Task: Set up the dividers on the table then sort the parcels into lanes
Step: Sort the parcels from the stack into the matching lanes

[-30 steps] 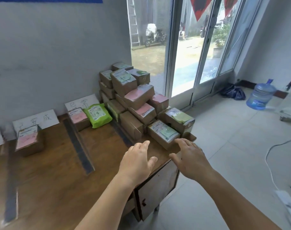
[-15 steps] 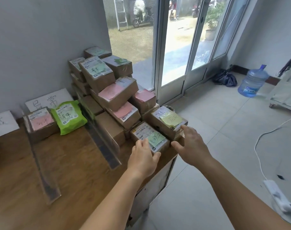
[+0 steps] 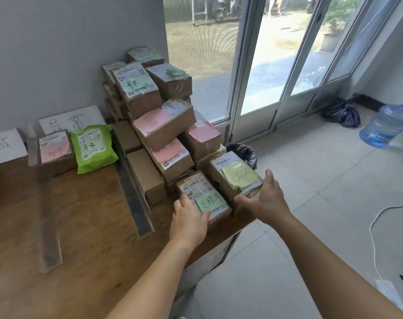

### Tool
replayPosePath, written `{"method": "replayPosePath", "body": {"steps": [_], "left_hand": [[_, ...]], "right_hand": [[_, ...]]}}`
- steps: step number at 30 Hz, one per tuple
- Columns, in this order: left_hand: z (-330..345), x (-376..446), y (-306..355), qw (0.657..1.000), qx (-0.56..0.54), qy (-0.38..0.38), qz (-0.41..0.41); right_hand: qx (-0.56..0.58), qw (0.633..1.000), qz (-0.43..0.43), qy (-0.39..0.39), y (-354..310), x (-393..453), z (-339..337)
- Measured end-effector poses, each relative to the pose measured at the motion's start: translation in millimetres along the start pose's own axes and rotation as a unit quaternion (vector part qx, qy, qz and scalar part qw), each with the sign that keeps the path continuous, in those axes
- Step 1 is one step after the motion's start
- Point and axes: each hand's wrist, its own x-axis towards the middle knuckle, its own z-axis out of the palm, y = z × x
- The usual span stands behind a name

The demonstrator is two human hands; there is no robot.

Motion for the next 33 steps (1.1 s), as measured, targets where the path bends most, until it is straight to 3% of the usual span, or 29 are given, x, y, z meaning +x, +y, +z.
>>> {"method": "replayPosePath", "body": {"steps": [4,9,15,24,33], "left_hand": [[6.5,-7.5,4.1,0.994,-0.079,-0.021,-0.068],[11.6,-25.6,17.6,0.989,-0.111,0.000,-0.101],[21.2,-50.4,28.8,0.965,-0.225,0.036,-0.132],[13.7,-77.4,46.7,0.942,-0.307,0.117,-0.068],[-32.0,-100.4,55.1,0.909,-0.341,0.240,0.016]], "right_hand": [[-0.009,0.999,-0.031,-0.037,7.4,11.0,2.7],[-0.018,0.996,-0.086,-0.013,14.6,13.1,4.4],[0.013,0.993,-0.115,0.001,26.5,5.1,2.7],[0.114,0.974,-0.188,0.052,21.3,-11.9,-33.7],[0.189,0.941,-0.267,0.091,-27.6,-39.0,-55.7]]}}
